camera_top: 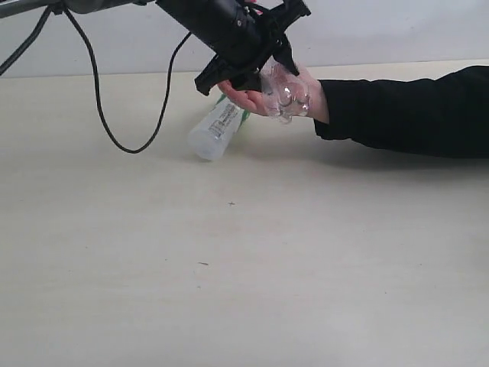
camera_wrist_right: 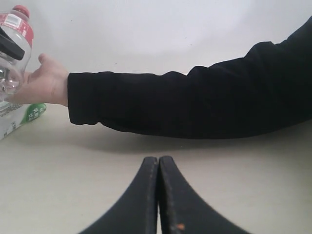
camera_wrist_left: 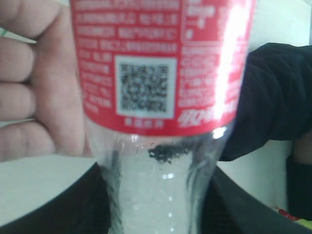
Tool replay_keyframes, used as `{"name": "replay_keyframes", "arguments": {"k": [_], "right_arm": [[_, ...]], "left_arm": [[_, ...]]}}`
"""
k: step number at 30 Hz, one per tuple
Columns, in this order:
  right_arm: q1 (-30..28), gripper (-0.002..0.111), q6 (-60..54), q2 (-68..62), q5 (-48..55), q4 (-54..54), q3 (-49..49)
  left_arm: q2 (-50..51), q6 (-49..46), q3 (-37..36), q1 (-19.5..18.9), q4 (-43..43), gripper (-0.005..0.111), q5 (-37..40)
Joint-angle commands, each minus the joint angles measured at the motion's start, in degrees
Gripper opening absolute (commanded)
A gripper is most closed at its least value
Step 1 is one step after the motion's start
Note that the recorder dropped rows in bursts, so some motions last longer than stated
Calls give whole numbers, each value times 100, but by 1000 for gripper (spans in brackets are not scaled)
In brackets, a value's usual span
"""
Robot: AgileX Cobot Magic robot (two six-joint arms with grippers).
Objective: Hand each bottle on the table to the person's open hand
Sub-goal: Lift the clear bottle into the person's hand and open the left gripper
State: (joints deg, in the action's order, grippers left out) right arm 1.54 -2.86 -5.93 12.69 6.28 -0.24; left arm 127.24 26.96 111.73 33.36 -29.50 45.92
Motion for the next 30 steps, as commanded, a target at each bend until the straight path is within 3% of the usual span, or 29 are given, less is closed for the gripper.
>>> {"name": "replay_keyframes", "arguments": {"k": [1,12,15,22,26,30], "right_arm": [[-24,0,-7,-13,-42,-32,24],[-24,0,-7,-13,-42,-32,24],[-24,0,-7,-13,-42,-32,24],[-24,0,-7,-13,-42,-32,24],[-24,0,-7,-13,-53,-32,24],[-24,0,-7,-13,-54,-32,24]], "left_arm": [[147,28,35,-26,62,0,-239],[147,328,35,-156,4,3,-431],[147,328,35,-156,4,18,-431],[147,328,35,-156,4,70,-445],[147,328,35,-156,-10,85,-445],[147,304,35,-156,-52,85,-401]]}}
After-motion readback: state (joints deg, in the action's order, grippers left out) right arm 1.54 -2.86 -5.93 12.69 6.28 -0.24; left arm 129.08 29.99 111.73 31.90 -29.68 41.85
